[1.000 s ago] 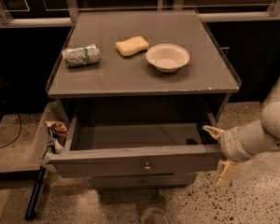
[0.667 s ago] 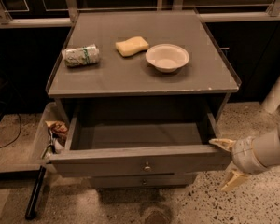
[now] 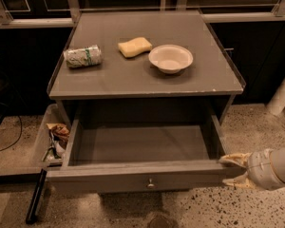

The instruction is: Open top drawer

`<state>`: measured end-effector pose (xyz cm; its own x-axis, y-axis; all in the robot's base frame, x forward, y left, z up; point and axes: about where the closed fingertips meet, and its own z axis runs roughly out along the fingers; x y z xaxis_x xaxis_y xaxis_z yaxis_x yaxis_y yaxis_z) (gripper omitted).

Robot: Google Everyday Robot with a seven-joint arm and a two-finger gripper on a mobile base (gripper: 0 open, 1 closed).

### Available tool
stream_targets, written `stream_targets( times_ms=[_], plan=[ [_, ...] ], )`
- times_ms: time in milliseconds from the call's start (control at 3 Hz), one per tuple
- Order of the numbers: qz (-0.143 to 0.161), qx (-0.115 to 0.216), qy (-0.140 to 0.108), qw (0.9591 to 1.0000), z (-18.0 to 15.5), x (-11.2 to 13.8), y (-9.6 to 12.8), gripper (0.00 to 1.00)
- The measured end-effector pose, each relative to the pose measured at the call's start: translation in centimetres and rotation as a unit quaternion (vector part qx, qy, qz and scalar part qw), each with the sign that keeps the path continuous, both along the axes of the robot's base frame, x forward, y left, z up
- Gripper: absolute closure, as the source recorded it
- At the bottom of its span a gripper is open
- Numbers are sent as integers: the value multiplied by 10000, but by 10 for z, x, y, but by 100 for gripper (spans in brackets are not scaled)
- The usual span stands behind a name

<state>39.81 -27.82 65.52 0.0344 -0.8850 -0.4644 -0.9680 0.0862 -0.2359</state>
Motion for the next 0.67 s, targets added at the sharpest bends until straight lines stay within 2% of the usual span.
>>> stream_targets(
  times_ms=[333,667],
  plan=[
    [10,-16,-24,10000,6,-8,-4,87],
    [10,-16,-24,10000,11,-8,-4,100]
  ],
)
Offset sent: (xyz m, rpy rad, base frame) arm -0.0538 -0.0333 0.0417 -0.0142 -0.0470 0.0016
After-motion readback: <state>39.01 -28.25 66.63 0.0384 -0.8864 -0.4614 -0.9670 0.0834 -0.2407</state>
